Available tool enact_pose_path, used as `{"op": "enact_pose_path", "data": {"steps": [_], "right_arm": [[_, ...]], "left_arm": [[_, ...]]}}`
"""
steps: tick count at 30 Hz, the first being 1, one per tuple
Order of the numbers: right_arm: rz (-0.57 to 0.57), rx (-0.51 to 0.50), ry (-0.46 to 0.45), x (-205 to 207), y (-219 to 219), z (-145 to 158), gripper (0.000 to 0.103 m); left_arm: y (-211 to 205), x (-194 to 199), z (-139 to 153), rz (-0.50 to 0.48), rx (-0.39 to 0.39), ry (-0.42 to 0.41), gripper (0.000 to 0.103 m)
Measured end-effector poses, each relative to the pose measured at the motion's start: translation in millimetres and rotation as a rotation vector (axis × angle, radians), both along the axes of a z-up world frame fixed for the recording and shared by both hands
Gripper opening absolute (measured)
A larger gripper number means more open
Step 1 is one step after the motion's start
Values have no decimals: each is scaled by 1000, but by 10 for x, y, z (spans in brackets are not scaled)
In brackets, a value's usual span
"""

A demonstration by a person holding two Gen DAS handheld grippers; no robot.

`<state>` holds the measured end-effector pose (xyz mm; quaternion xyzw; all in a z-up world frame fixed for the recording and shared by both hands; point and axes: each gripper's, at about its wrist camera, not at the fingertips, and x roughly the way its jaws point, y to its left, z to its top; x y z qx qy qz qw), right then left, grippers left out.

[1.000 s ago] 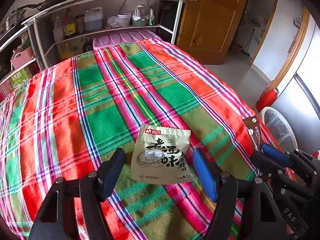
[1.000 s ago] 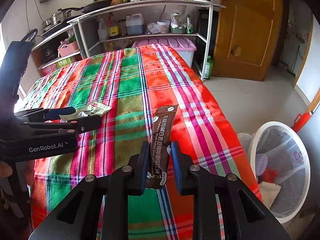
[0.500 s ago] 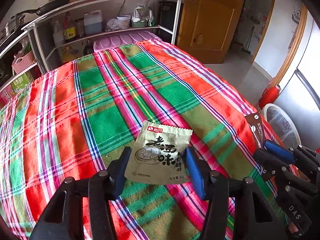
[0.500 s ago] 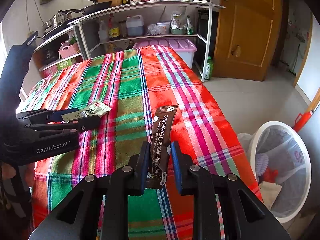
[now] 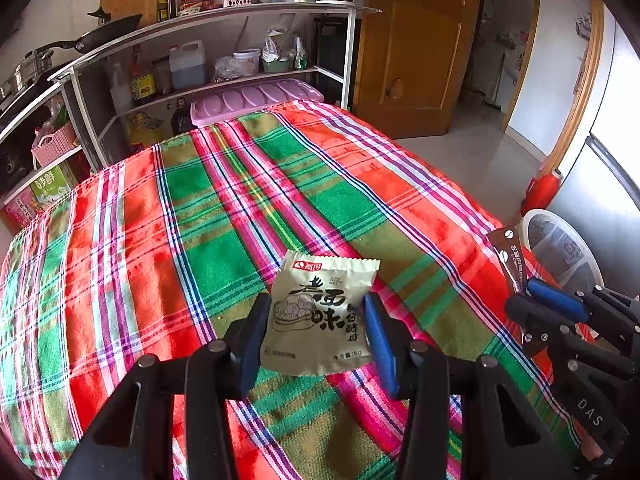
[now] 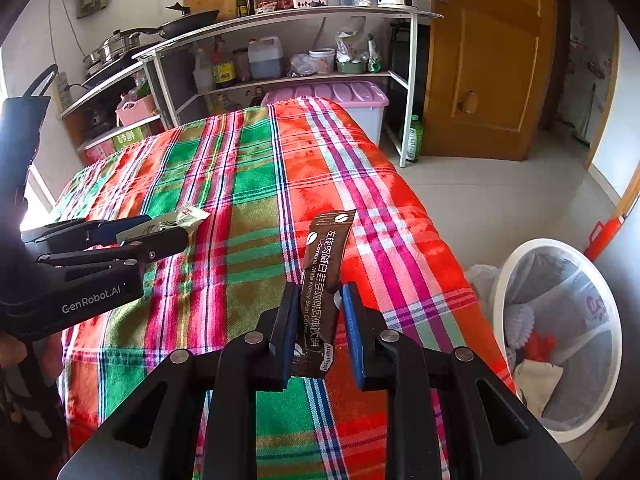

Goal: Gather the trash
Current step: 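Carry the protein bar wrapper and snack packet over the white bin with both tools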

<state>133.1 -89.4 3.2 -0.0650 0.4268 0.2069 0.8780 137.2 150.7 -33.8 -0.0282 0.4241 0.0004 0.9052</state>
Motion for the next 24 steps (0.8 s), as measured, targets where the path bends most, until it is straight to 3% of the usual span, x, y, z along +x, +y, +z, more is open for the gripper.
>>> {"op": "enact_pose_path", "data": {"steps": [11, 24], "right_arm": [[-49, 35, -37, -37, -320, 176, 23], [-172, 32, -104, -125, -1088, 465, 23]], "left_arm": [[-329, -80, 302, -51, 3, -72, 49], [-1255, -5, 394, -206, -35, -84, 49]]}}
